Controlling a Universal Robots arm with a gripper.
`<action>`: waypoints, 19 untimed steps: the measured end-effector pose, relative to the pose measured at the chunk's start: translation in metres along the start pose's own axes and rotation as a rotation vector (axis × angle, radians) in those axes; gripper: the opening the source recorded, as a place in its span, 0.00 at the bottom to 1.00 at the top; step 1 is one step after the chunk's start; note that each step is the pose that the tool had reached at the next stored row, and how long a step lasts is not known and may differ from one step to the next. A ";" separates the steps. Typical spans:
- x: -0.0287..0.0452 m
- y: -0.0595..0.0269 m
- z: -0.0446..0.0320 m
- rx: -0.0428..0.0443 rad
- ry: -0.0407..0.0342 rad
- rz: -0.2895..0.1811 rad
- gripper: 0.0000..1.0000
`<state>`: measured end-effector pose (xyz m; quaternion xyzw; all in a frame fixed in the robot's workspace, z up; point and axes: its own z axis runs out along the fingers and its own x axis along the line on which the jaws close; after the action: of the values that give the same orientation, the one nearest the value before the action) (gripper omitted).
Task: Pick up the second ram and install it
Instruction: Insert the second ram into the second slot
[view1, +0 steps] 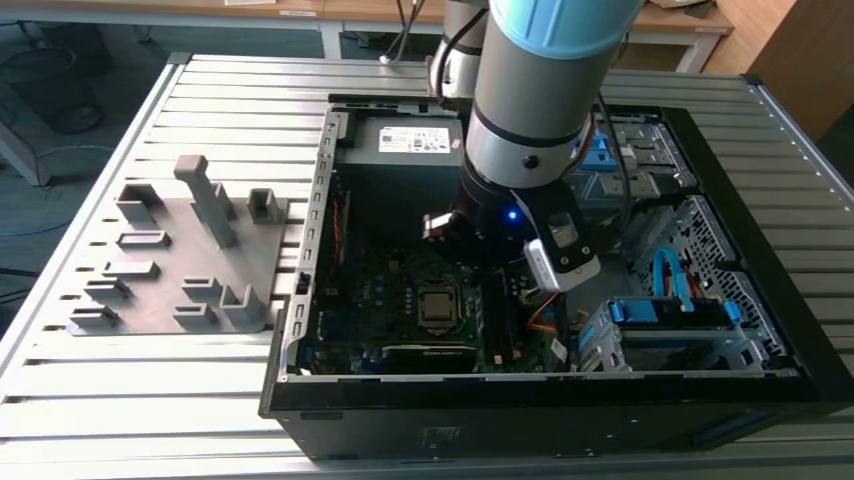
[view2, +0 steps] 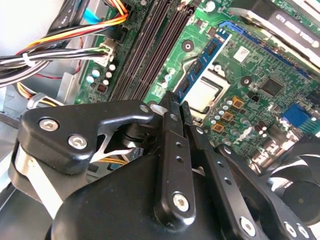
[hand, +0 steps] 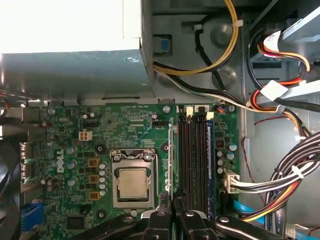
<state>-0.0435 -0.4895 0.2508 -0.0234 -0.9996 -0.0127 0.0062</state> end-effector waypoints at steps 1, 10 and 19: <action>0.0000 0.0000 0.0007 0.0001 0.0000 0.000 0.14; -0.0001 -0.0002 0.0080 0.0000 0.0000 0.000 0.14; -0.0002 -0.0004 0.0160 0.0001 0.0000 0.000 0.14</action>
<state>-0.0435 -0.4895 0.2348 -0.0234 -0.9996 -0.0127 0.0062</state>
